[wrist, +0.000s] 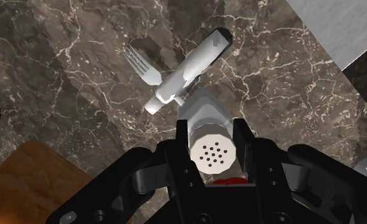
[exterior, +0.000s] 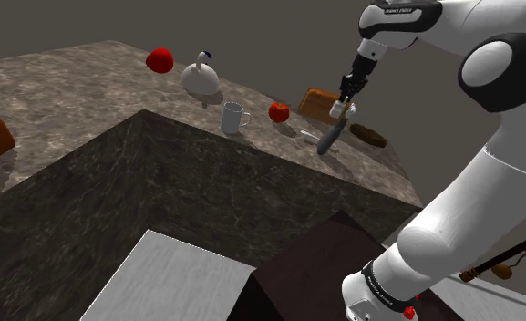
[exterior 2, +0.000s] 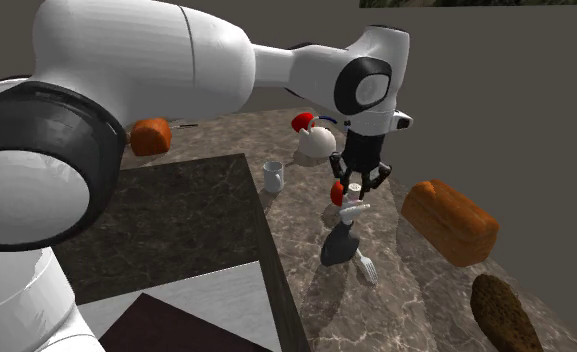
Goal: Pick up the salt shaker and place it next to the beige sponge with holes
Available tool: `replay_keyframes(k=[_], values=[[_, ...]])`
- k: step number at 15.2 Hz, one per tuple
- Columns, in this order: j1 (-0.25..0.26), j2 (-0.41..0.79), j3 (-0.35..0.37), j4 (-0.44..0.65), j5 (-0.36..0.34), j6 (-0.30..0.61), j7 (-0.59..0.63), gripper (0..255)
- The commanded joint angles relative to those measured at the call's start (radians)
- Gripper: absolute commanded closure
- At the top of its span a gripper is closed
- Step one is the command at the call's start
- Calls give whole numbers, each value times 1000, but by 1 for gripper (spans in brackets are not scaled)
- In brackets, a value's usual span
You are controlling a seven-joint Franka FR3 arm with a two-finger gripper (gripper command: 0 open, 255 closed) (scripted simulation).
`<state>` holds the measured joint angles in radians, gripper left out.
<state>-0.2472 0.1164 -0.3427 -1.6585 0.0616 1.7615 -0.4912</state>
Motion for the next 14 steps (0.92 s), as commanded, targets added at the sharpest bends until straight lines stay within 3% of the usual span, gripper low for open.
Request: replay_keyframes(k=[1, 14], values=[[-22, -12, -18, -20, -2, 7, -43, 255], [-187, -9, -152, -20, 9, -2, -342, 255]])
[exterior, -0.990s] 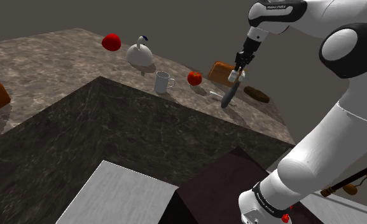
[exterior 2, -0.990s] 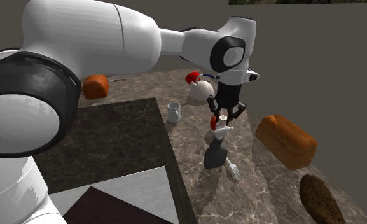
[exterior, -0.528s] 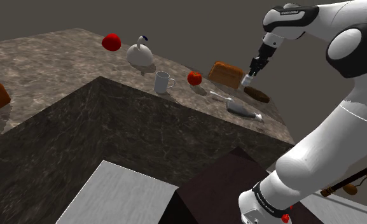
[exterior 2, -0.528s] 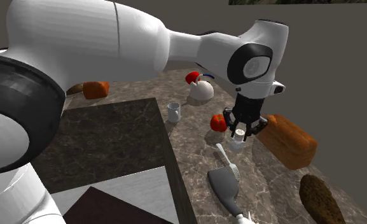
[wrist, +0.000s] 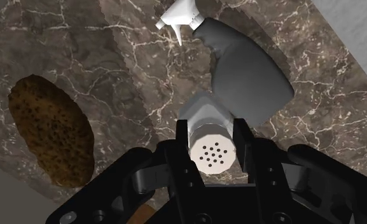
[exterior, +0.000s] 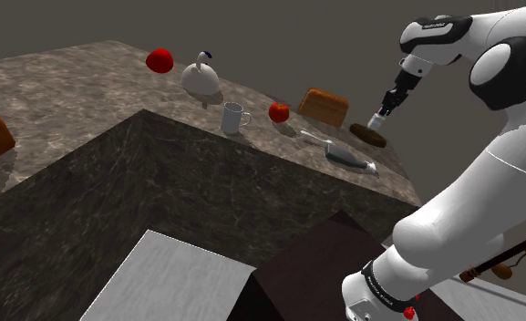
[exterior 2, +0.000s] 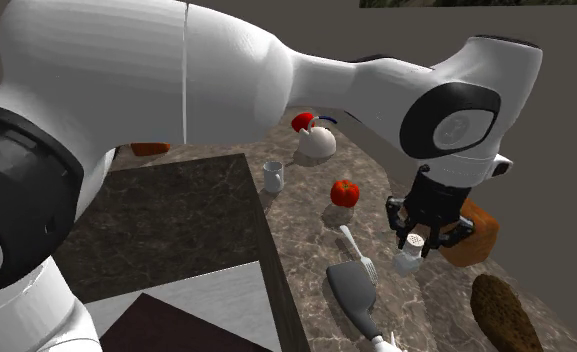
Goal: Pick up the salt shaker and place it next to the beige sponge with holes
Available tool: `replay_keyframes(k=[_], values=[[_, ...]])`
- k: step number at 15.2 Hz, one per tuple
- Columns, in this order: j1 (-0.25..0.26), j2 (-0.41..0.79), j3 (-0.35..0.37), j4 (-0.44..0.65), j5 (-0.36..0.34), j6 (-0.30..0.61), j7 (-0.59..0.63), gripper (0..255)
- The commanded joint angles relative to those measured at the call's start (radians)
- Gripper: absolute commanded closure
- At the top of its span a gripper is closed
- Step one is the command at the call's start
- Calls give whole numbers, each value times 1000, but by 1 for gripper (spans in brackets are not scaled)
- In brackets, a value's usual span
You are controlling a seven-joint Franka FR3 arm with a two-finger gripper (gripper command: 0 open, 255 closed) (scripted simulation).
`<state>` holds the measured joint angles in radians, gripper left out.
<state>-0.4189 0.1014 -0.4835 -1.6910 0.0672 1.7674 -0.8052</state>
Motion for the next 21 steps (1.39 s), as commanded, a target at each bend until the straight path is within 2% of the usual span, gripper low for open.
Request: replay_keyframes(k=[1, 8, 9, 21], values=[[-29, 14, -22, 21, 8, -11, -53, 255], [-144, 102, -88, 119, 59, -42, -234, 255], [-176, 132, -102, 154, 77, -54, -278, 255], [-169, 141, -94, 3, 86, 104, -288, 255]])
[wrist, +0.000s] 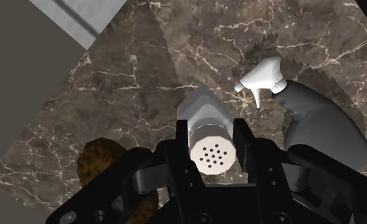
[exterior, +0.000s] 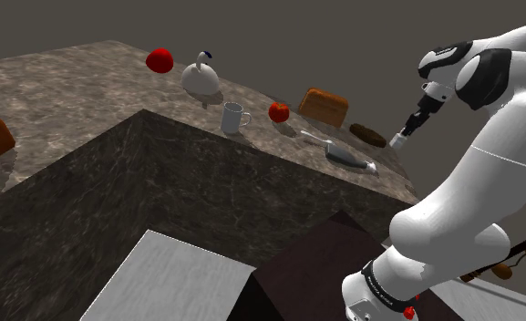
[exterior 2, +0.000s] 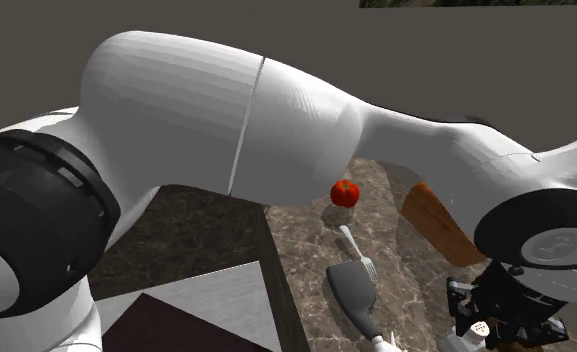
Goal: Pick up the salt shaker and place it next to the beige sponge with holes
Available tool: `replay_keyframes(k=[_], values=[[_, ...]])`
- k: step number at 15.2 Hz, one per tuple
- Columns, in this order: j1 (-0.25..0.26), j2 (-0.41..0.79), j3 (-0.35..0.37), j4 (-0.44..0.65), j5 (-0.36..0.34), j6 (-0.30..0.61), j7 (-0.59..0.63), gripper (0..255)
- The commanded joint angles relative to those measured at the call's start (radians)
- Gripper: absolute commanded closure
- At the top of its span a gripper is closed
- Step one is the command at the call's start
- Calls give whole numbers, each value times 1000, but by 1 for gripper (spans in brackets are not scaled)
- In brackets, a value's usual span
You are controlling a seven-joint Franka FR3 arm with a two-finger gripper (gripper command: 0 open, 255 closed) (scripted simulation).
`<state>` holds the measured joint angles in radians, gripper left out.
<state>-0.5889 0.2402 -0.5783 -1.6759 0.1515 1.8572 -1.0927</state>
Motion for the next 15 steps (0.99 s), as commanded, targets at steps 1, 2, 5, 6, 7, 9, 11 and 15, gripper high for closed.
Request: replay_keyframes(k=[1, 2, 5, 6, 7, 9, 11, 15], values=[[1, 4, 2, -23, 4, 27, -2, 255], [1, 7, 2, -33, 6, 39, -3, 255], [0, 16, 5, -63, 12, 76, -9, 255], [0, 20, 6, -72, 15, 89, -10, 255], [0, 23, 6, -81, 18, 101, -12, 255], [-1, 32, 9, -98, 24, 125, -17, 255], [-2, 41, 11, -115, 30, 148, -21, 255], [-6, 61, 16, -144, 45, 195, -31, 255]])
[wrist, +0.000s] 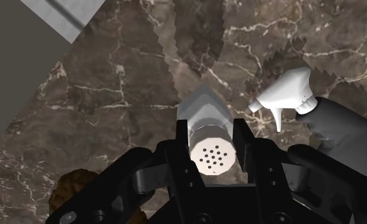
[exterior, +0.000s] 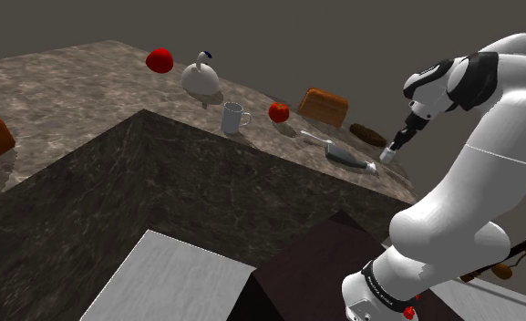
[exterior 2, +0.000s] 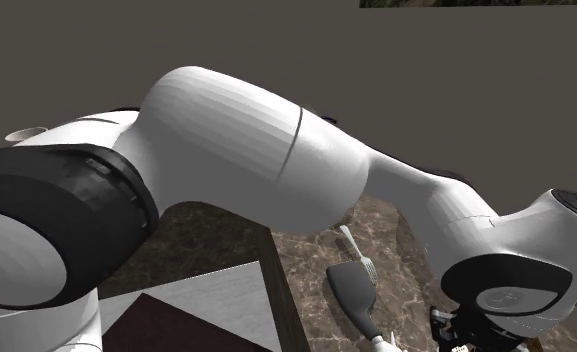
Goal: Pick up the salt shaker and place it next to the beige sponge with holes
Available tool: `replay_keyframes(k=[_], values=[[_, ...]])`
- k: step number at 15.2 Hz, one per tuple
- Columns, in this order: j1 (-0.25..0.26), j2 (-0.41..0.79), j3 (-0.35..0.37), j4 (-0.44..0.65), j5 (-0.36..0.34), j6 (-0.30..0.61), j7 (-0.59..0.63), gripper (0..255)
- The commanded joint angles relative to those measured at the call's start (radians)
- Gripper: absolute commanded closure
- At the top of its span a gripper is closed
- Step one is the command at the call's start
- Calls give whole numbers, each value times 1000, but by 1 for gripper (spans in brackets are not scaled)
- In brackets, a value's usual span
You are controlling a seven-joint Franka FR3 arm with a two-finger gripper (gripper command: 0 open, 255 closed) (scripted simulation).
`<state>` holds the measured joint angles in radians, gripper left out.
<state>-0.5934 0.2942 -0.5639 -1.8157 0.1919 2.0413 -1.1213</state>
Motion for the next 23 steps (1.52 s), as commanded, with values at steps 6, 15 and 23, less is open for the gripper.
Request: replay_keyframes(k=[6, 15, 23], values=[[-4, 20, 6, -20, 15, 38, -9, 255], [-4, 20, 6, -20, 15, 38, -9, 0], [2, -24, -7, 54, -18, -74, 12, 0]])
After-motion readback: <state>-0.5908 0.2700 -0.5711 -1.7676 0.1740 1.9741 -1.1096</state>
